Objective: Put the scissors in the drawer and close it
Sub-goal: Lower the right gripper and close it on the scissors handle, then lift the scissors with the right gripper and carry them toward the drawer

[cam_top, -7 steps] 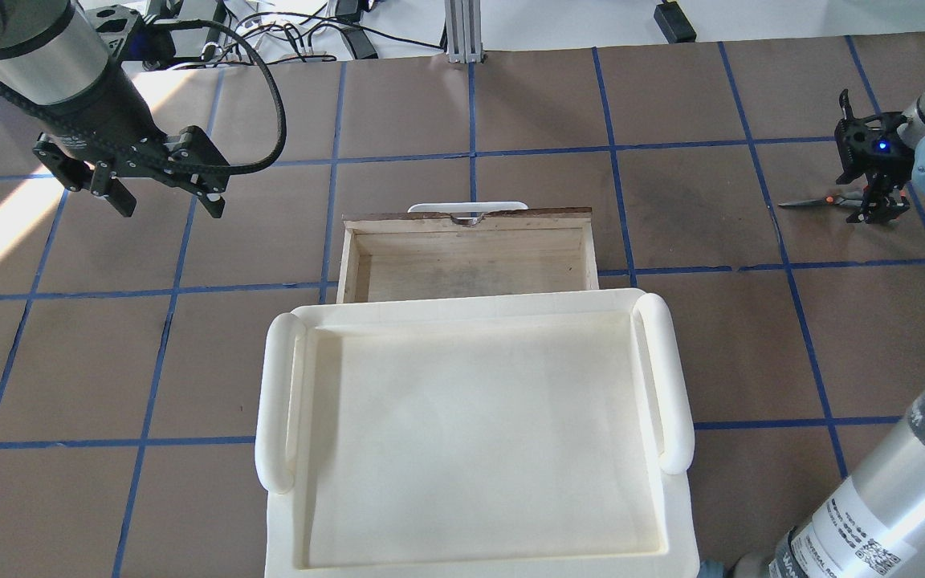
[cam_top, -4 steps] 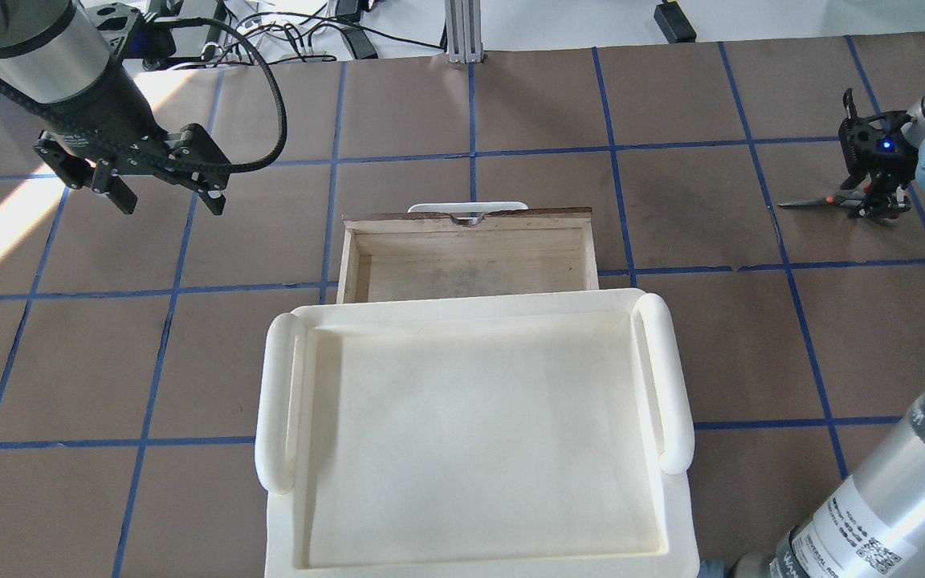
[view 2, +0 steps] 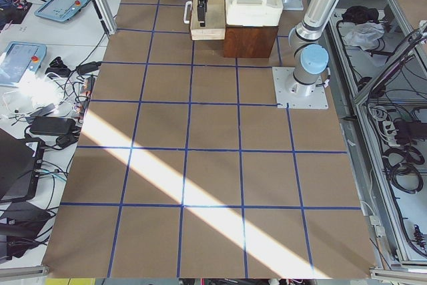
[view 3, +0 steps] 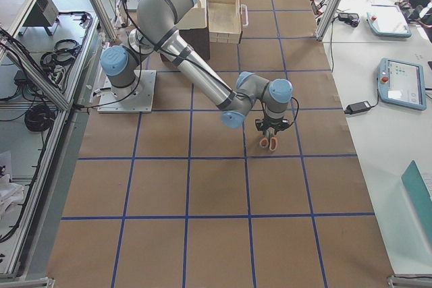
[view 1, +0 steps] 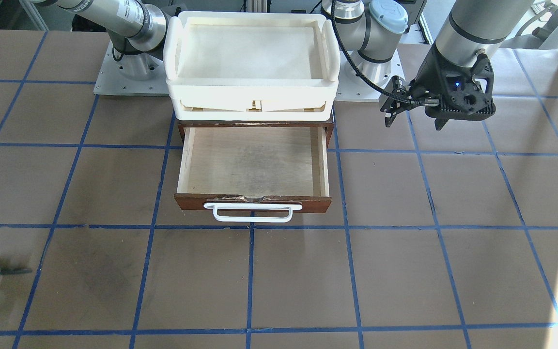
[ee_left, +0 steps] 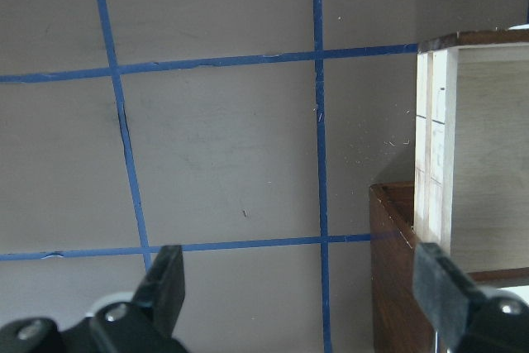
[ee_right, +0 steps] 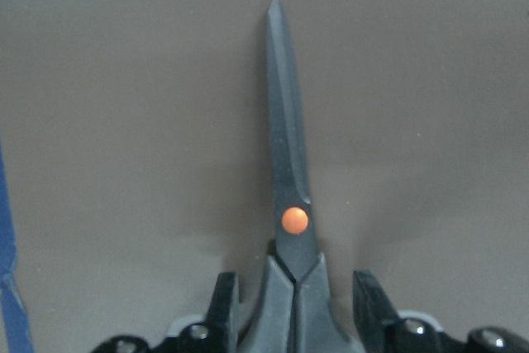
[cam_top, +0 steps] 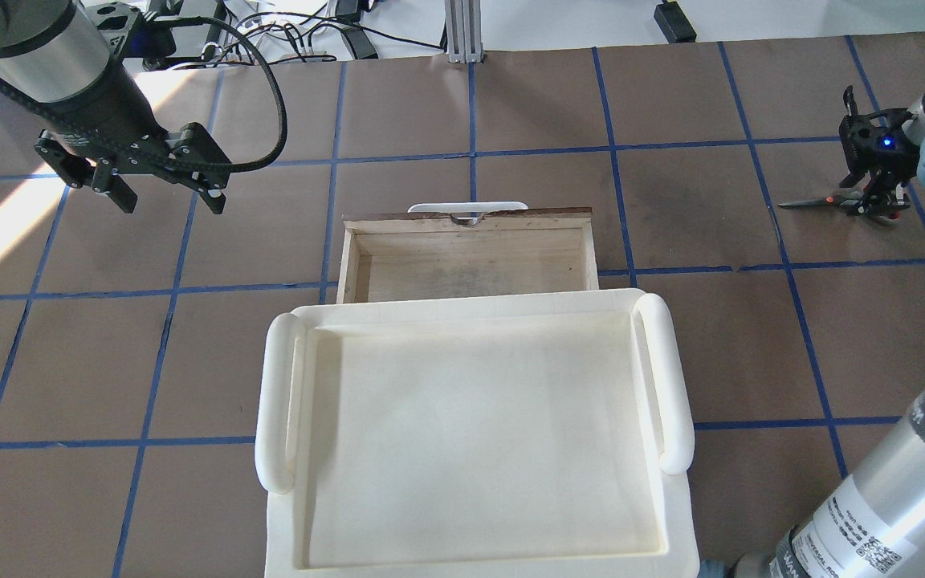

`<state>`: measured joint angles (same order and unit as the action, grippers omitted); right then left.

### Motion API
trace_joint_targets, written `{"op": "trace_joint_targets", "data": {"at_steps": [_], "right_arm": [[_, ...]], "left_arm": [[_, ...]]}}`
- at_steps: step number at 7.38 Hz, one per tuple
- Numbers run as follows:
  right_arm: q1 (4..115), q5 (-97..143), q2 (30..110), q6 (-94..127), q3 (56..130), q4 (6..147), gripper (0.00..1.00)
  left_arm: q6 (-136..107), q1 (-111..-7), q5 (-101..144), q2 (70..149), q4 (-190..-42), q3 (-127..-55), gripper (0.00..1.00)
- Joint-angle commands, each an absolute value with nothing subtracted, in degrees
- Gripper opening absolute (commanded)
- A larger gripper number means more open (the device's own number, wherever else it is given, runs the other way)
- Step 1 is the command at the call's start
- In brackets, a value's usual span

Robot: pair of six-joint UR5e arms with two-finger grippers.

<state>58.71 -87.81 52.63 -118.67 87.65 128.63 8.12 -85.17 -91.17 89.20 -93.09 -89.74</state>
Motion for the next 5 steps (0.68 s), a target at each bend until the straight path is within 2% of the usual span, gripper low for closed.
{"op": "trace_joint_targets", "data": {"at_steps": [1,4,5], "right_arm": [[58.7,-87.6,52.5,-118.8,87.6,128.5,0.58],[58.7,-87.6,51.9,-118.8,87.4,128.4,0.58],[58.7,-87.6,51.9,-118.8,87.3,128.4,0.55]], "left_arm": [[8.2,-85.2,-91.1,89.3,-92.8,-89.7,1.0],[8.0,-85.2,-91.1,89.6,-92.8,-89.7,1.0],[8.1,-85.2,-91.1,89.5,-92.8,-89.7,1.0]]}}
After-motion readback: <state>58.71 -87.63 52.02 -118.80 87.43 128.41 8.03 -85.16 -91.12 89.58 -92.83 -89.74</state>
